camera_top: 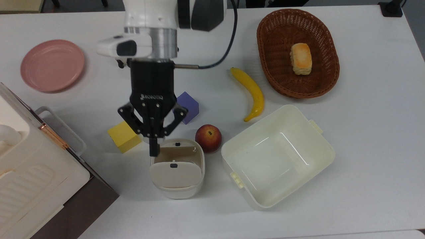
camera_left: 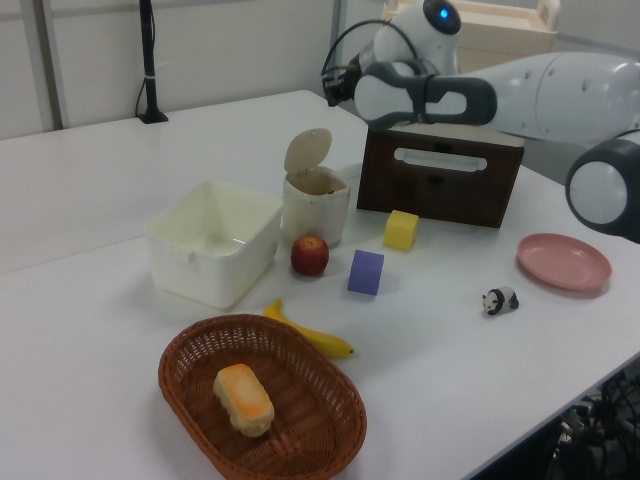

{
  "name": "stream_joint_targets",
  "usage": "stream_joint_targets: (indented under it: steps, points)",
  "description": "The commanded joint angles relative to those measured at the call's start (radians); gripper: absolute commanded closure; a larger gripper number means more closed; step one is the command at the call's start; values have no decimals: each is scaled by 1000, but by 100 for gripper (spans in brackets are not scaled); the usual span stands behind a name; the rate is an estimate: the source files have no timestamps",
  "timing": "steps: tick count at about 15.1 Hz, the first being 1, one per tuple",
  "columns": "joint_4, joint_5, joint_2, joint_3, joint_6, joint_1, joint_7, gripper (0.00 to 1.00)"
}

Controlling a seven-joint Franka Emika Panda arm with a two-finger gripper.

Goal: Close the trash can
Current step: 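Move the gripper over the small cream trash can's raised lid, then lower the gripper against the raised lid and push it forward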

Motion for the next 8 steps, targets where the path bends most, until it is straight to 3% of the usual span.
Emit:
stream_joint_targets:
  steps: [1, 8]
  points:
    - [37, -2, 43, 0, 35, 18, -24, 100]
    - [49, -14, 69, 2, 46, 21, -23, 100]
